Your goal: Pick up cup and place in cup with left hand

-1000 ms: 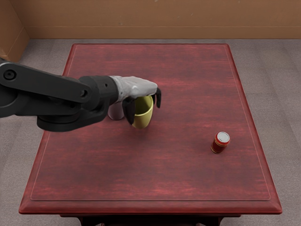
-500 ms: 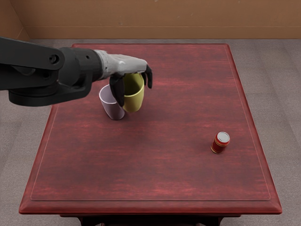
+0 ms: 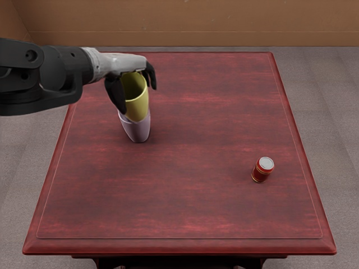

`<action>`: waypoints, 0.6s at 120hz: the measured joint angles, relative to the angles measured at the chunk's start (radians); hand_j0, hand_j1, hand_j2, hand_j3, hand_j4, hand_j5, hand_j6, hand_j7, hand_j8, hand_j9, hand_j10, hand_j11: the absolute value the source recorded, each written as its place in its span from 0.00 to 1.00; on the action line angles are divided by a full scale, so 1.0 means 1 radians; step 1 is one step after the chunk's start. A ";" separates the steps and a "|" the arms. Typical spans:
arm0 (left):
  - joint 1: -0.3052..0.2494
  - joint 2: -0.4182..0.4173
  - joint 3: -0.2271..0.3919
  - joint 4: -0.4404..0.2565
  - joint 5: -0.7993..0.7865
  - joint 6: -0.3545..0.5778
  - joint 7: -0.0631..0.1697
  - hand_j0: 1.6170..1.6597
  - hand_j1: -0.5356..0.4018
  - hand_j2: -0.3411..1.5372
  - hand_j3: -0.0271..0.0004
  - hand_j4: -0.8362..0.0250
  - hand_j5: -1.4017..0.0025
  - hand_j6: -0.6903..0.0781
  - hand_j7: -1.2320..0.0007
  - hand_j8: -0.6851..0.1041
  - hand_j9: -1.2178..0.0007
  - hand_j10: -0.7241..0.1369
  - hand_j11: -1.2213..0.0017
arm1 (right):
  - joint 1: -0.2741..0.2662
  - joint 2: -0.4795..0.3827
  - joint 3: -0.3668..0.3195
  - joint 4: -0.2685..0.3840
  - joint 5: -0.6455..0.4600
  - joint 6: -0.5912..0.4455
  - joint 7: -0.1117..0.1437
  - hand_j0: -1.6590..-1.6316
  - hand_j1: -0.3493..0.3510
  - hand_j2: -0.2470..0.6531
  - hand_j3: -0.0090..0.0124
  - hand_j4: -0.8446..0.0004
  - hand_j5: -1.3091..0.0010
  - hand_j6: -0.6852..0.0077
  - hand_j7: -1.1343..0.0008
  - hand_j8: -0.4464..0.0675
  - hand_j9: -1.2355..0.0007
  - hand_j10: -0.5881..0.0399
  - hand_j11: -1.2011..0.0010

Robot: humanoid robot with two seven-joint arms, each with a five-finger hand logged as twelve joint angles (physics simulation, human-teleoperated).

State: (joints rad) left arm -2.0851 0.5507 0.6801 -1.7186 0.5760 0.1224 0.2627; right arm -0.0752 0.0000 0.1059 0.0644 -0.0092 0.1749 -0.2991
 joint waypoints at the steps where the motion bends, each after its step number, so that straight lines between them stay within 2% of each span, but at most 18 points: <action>1: 0.002 0.000 0.000 0.002 0.000 0.000 0.000 0.90 0.42 0.24 0.99 0.48 0.55 0.48 0.49 0.56 0.50 0.46 0.50 | 0.000 0.000 0.000 0.000 0.000 0.000 0.000 0.04 0.00 0.27 0.42 1.00 1.00 0.99 1.00 0.87 1.00 0.94 1.00; 72: 0.038 0.004 0.002 0.044 0.005 0.029 0.001 0.90 0.43 0.24 0.99 0.47 0.56 0.47 0.50 0.55 0.50 0.46 0.51 | 0.000 0.000 0.000 0.000 0.000 0.000 0.000 0.04 0.00 0.27 0.42 1.00 1.00 0.99 1.00 0.87 1.00 0.94 1.00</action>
State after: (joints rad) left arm -2.0473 0.5542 0.6817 -1.6746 0.5814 0.1514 0.2640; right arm -0.0752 0.0000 0.1059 0.0644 -0.0092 0.1749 -0.2991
